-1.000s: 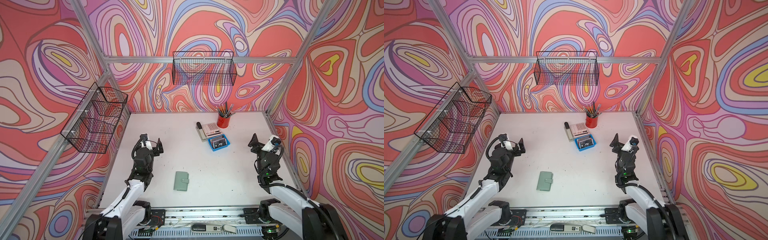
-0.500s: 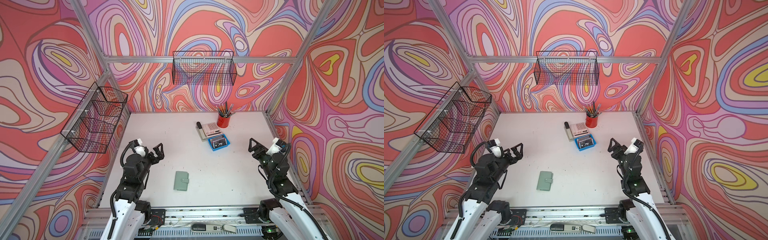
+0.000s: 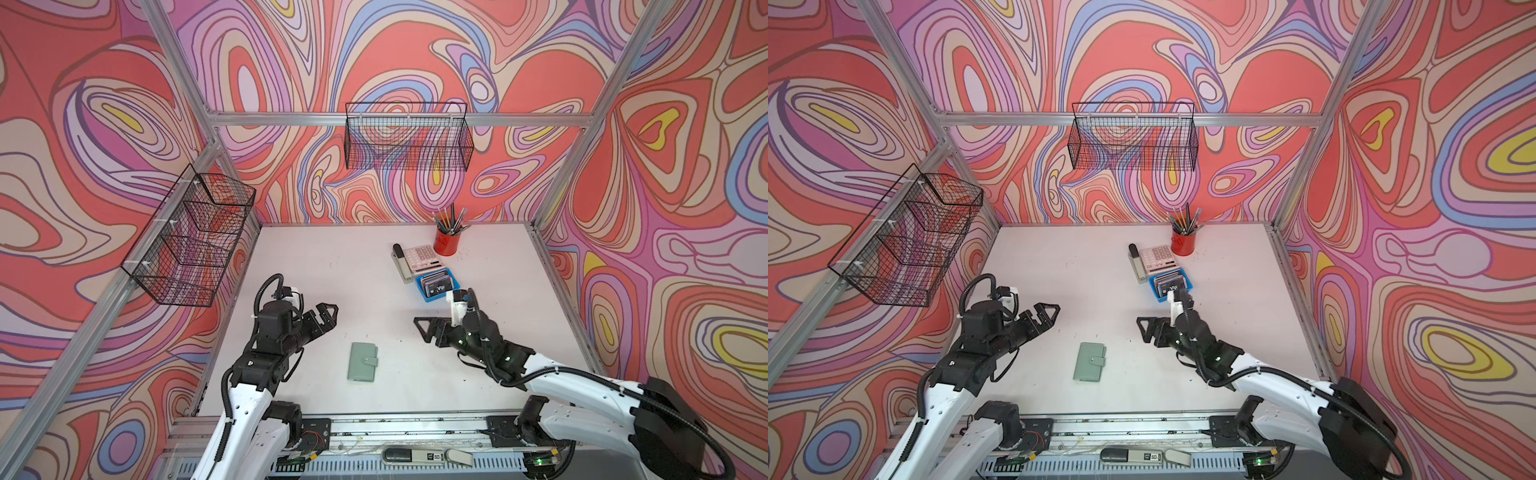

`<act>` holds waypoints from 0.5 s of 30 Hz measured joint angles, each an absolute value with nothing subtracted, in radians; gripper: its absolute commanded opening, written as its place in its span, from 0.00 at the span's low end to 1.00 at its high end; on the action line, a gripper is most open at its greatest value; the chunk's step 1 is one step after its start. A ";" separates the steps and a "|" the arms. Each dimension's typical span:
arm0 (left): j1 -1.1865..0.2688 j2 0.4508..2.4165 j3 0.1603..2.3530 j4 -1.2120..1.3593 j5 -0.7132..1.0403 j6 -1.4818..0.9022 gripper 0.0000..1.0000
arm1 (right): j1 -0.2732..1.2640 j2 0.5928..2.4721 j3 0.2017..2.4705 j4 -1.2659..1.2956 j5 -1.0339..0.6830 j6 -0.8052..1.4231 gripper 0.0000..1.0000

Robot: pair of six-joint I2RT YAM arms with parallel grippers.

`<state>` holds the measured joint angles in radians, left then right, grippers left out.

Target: Put the credit cards into the card holder

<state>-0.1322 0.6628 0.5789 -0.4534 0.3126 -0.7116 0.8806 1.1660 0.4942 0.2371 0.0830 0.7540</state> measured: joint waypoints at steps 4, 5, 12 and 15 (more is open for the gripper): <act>-0.132 0.663 0.555 -0.500 0.350 -0.723 0.75 | 1.018 1.415 0.612 0.322 0.126 0.777 0.87; -0.132 0.663 0.555 -0.519 0.352 -0.722 0.74 | 1.043 1.455 0.626 0.340 0.135 0.782 0.87; -0.216 0.669 0.500 -0.588 0.359 -0.739 0.58 | 1.163 1.645 0.675 0.405 0.205 0.831 0.81; -0.229 0.709 0.454 -0.595 0.356 -0.748 0.52 | 1.179 1.691 0.707 0.412 0.221 0.859 0.77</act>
<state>-0.2295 0.7090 0.4541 -0.5953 0.3565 -0.7479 1.1786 1.6905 0.7067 0.4118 0.2214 0.8585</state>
